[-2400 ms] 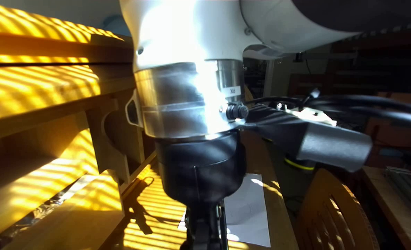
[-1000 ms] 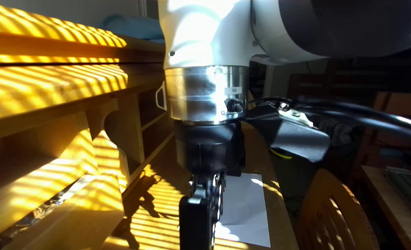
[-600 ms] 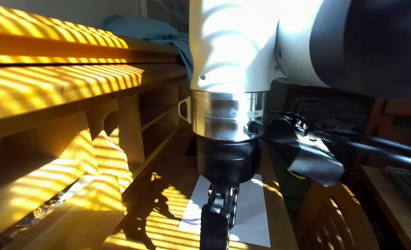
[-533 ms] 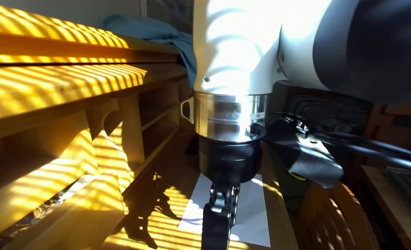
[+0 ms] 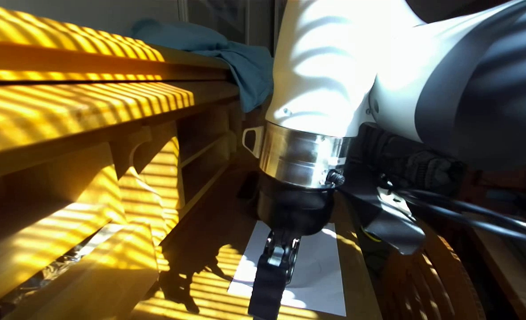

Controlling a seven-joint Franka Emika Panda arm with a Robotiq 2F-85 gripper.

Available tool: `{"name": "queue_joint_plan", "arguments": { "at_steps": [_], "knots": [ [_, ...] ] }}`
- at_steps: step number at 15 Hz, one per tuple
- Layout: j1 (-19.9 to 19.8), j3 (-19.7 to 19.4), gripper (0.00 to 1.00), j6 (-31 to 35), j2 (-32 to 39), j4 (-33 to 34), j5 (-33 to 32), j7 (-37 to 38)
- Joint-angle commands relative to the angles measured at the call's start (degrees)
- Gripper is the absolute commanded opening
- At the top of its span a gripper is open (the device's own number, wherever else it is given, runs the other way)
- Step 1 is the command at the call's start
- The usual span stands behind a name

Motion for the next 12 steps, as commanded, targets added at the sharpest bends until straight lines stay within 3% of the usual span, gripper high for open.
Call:
{"name": "queue_joint_plan", "arguments": {
  "at_steps": [1, 12],
  "knots": [
    [0.13, -0.04, 1.00, 4.13, -0.89, -2.29, -0.11, 0.61],
    [0.26, 0.28, 1.00, 3.35, 0.24, -1.09, 0.71, -0.29]
  ]
}}
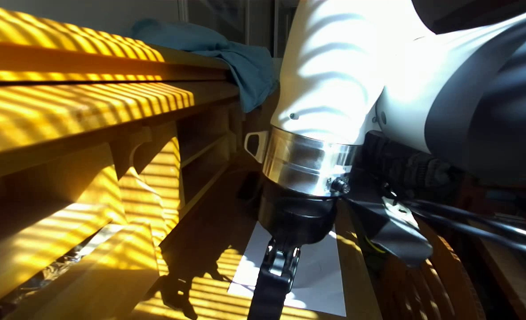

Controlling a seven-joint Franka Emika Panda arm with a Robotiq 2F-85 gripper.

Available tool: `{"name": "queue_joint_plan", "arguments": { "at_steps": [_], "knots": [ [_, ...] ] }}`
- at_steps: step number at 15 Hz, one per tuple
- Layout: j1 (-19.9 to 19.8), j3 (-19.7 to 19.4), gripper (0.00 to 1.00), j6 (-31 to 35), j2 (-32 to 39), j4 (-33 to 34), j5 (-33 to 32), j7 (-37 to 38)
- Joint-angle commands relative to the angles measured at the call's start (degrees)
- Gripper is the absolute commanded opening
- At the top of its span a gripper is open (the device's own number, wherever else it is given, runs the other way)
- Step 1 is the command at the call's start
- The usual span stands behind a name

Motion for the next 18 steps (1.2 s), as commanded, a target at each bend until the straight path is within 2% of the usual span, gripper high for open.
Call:
{"name": "queue_joint_plan", "arguments": {
  "at_steps": [1, 15, 18],
  "knots": [
    [0.11, -0.11, 1.00, -0.08, -0.04, -0.02, 0.28, -0.30],
    [0.33, -1.08, 1.00, 0.77, 3.47, 1.14, 0.12, -0.27],
    [-0.30, -0.98, 1.00, 1.03, 4.84, 1.83, 0.43, -2.16]
  ]
}}
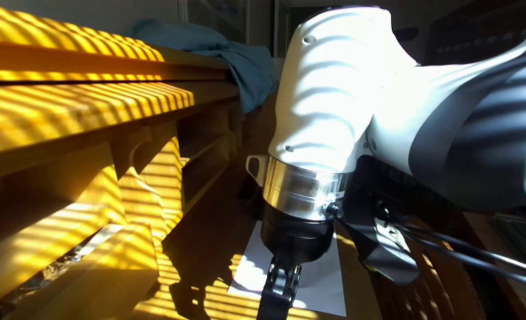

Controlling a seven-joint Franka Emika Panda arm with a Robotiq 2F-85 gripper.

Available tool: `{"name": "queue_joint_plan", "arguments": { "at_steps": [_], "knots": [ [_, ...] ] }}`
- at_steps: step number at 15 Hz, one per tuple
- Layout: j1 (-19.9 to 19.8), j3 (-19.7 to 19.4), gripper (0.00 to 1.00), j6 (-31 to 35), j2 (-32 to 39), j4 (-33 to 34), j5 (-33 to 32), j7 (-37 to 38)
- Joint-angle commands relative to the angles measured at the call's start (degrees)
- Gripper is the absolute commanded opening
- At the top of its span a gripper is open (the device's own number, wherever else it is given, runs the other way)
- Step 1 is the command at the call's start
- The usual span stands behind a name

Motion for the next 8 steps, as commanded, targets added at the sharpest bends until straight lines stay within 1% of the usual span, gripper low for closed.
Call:
{"name": "queue_joint_plan", "arguments": {
  "at_steps": [1, 4, 8],
  "knots": [
    [-0.48, -0.23, 1.00, 0.58, 2.14, 1.78, 0.65, -2.35],
    [-1.40, 0.40, 1.00, 0.80, 3.12, 2.59, 1.68, -4.18],
    [-1.14, 0.42, 1.00, 1.17, 5.07, 4.26, 2.52, -3.62]
  ]
}}
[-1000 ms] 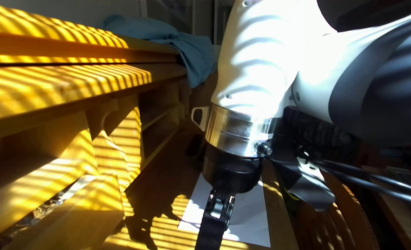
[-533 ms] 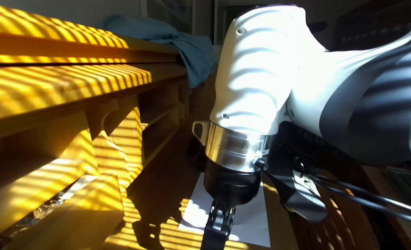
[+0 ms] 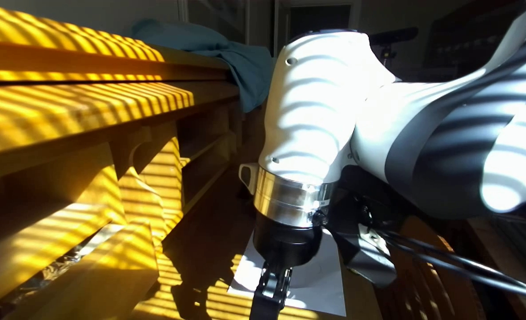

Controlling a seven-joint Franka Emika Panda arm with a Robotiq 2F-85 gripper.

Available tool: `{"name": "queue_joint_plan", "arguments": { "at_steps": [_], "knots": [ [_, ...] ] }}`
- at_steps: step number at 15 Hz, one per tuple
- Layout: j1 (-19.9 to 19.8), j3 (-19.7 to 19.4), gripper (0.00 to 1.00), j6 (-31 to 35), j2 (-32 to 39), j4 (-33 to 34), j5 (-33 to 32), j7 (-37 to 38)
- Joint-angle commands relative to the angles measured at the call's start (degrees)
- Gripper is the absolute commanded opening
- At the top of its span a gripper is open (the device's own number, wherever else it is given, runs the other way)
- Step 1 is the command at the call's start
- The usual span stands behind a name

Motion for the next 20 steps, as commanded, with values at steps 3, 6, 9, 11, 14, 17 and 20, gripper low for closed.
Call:
{"name": "queue_joint_plan", "arguments": {
  "at_steps": [3, 6, 9, 11, 14, 17, 20],
  "knots": [
    [0.57, 0.16, 1.00, 1.31, 3.87, 3.56, 1.65, -1.29],
    [1.66, -0.33, 1.00, 1.21, 5.67, 5.36, 0.98, -1.19],
    [2.42, -0.38, 1.00, 0.46, 7.26, 6.99, 0.96, -1.42],
    [2.91, -0.58, 1.00, 0.43, 8.38, 7.89, 0.84, -1.51],
    [3.69, -1.09, 1.00, 0.33, 9.68, 8.99, 0.75, -1.21],
    [4.40, -1.75, 1.00, 0.59, 10.66, 9.78, 0.50, -0.99],
    [5.97, -3.19, 1.00, 1.20, 11.47, 10.50, -1.13, -1.12]
  ]
}}
